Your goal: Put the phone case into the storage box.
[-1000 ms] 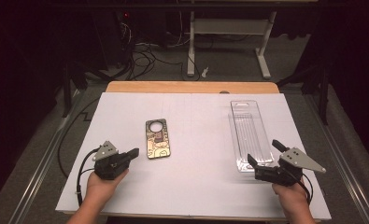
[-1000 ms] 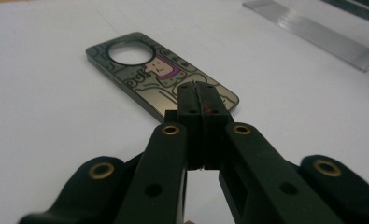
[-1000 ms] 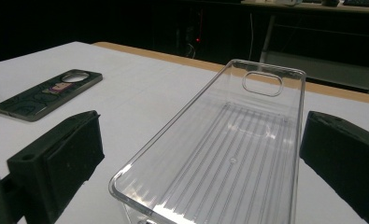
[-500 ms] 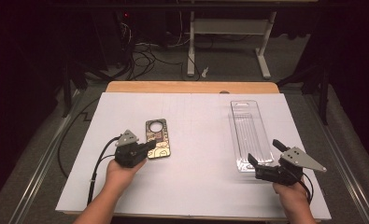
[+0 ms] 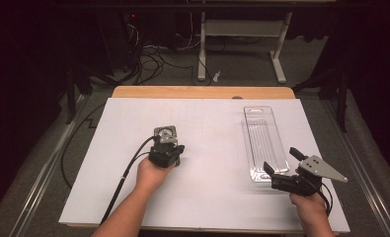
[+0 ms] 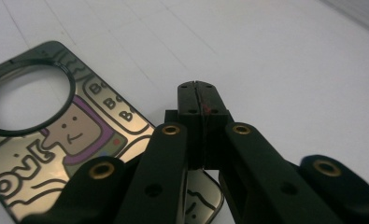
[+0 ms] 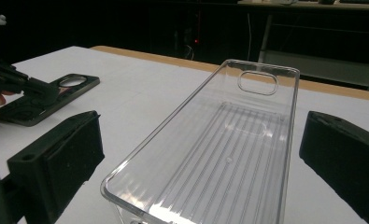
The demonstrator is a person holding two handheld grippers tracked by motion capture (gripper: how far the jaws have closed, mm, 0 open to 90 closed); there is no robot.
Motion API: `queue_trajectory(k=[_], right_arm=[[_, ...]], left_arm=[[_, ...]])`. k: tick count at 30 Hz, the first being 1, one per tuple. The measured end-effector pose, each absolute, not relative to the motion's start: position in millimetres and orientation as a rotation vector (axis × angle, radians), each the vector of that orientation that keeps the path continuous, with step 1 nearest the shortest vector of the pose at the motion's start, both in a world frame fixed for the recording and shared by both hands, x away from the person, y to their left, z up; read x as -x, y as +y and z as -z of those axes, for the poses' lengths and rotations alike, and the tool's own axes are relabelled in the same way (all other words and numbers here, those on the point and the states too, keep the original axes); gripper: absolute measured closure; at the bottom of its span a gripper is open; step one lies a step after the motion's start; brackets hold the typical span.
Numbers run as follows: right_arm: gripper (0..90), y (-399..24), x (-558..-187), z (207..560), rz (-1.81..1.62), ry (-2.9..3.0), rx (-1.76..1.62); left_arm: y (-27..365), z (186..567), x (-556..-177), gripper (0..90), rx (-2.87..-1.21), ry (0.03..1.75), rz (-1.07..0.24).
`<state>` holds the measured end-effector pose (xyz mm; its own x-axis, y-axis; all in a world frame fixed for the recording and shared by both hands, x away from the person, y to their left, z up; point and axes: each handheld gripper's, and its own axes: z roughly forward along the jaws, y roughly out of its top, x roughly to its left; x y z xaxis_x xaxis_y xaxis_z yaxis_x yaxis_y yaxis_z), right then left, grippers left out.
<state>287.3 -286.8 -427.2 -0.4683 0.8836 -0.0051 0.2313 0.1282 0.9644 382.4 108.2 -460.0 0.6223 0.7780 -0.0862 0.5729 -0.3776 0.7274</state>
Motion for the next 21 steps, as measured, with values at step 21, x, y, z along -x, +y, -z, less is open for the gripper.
queue_trajectory(k=[21], right_arm=[[0.2, -287.5, -285.3, 426.0, -1.362, 1.791, -1.072]], left_arm=[[139.5, 473.7, -362.4, 90.0, -2.109, 1.146, -0.243]])
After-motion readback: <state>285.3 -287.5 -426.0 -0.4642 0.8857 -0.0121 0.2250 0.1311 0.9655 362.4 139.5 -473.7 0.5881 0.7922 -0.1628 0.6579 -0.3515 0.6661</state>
